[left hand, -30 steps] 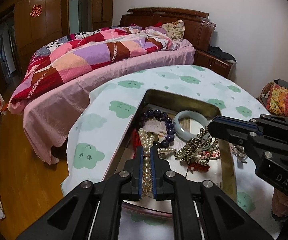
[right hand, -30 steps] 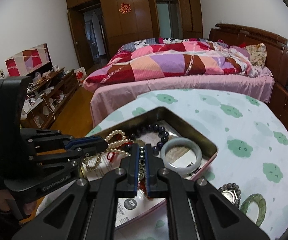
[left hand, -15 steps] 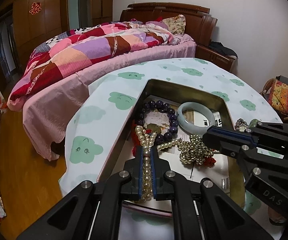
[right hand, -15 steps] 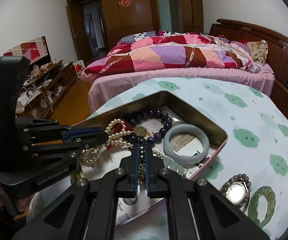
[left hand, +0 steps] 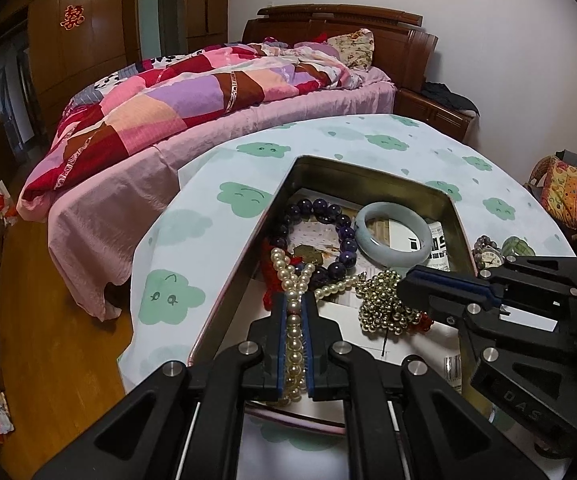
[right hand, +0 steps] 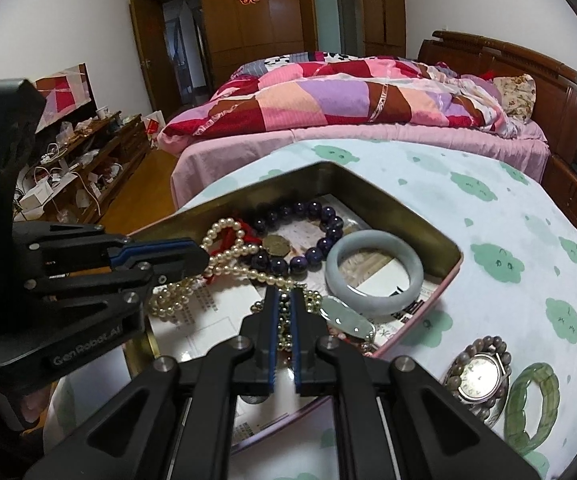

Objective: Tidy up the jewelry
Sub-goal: 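Open both tools to release the necklaces into the tin, then move the left tool to the wooden bead bracelet while the right tool approaches the green bangle, then grasp the dark wooden bead bracelet with the left tool and lift it, then grasp the green jade bangle with the right tool while the left tool holds the bracelet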

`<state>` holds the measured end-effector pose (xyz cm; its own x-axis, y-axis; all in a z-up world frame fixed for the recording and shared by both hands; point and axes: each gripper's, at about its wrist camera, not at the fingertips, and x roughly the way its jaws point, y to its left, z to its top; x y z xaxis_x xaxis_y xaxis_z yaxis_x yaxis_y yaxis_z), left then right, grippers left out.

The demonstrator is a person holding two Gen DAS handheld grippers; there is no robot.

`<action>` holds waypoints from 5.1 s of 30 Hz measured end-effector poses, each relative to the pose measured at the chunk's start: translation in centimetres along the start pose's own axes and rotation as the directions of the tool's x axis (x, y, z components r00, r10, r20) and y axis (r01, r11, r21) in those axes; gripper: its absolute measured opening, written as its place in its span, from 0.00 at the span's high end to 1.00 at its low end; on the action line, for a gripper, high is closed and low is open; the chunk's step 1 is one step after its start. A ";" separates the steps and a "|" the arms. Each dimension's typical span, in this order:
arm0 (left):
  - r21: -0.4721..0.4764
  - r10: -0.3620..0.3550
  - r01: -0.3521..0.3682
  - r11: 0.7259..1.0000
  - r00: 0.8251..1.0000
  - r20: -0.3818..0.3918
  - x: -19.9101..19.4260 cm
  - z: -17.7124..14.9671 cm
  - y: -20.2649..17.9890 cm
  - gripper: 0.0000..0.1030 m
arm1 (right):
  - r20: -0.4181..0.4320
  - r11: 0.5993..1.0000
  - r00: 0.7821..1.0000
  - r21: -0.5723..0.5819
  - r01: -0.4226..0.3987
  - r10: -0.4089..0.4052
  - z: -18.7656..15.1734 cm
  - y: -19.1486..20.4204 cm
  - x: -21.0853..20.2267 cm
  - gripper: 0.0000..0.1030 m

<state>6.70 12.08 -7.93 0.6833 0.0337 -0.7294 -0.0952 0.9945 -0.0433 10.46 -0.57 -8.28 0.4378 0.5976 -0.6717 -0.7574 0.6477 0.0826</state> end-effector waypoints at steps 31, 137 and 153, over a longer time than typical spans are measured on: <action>0.085 -0.007 -0.002 0.996 0.995 0.098 -2.5 0.5 -6.0 0.49 | -0.017 0.941 0.962 0.207 0.269 -0.272 -5.3 -11.1 -8.0 0.44; 0.060 -0.298 0.292 0.954 0.947 0.118 -1.7 3.7 -12.3 0.93 | -0.203 0.969 0.948 -0.084 0.231 -0.244 -5.4 -11.9 -3.8 0.85; 0.053 -0.296 0.291 0.955 0.933 0.205 -5.2 4.5 -10.9 0.93 | -0.002 0.973 0.973 -0.029 0.229 -0.229 -3.9 -8.3 -9.7 0.91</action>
<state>7.45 1.53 -0.54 0.8143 -0.2424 -0.5275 0.1463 0.9650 -0.2177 10.57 -13.61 -5.32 0.5985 0.4324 -0.6744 -0.6511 0.7530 -0.0949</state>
